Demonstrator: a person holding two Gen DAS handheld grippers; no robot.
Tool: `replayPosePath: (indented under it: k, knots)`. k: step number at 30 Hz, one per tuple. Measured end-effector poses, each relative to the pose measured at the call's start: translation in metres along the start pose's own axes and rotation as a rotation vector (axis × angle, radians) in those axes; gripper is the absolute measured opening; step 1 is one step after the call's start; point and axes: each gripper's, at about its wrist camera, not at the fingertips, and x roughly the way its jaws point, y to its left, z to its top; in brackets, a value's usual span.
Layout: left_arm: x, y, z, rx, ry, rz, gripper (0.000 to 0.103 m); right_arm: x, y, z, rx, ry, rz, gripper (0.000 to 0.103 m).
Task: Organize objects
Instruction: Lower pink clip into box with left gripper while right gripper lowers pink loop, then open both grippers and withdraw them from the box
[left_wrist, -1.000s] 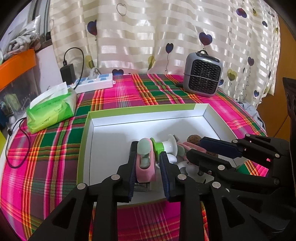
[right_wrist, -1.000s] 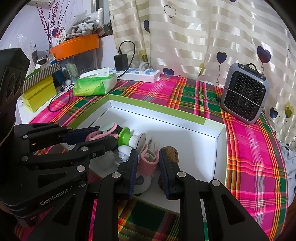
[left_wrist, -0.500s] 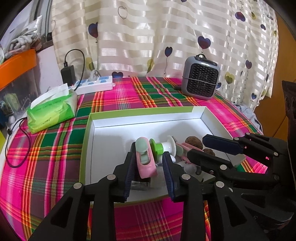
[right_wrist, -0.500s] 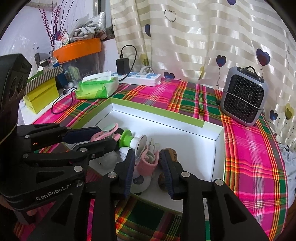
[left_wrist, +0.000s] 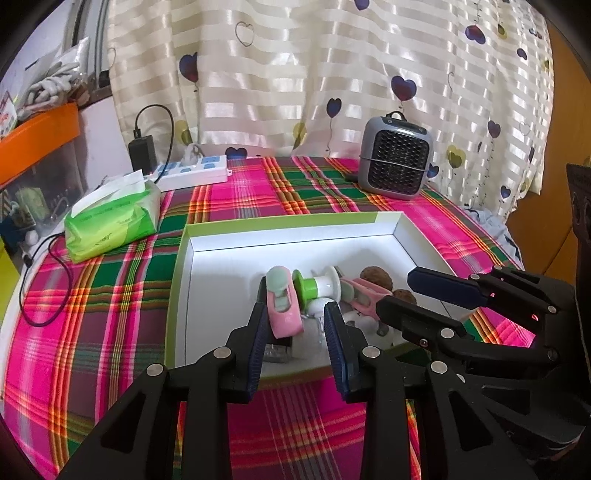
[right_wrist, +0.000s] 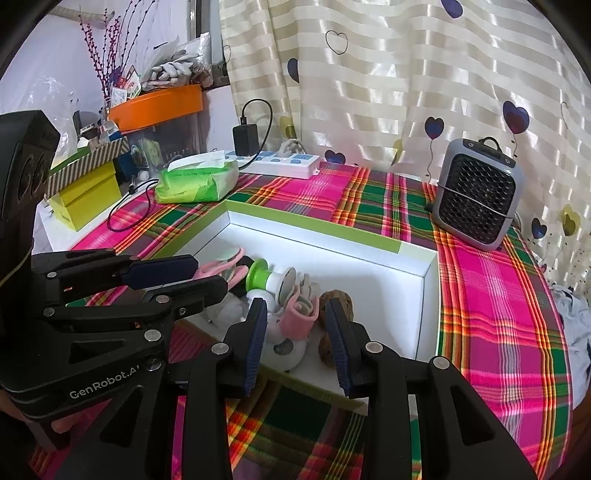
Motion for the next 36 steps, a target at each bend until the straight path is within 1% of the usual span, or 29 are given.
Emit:
replayPosePath:
  k: [8,16,23,36]
  knots:
    - [-0.019,-0.01,-0.011,0.013,-0.006,0.001,0.029,-0.018,0.005,-0.009,0.011,-0.003,-0.009,0.034]
    - [-0.029,-0.016,-0.024,0.023,0.003,0.008,0.028,-0.026,0.009,-0.021,0.03,0.021,-0.009,0.034]
    - [-0.028,-0.019,-0.033,0.027,0.023,0.015,0.027,-0.026,0.011,-0.03,0.052,0.052,-0.012,0.034]
    - [-0.011,-0.018,-0.042,0.021,0.089,0.031,0.027,-0.01,0.008,-0.038,0.067,0.136,-0.019,0.034]
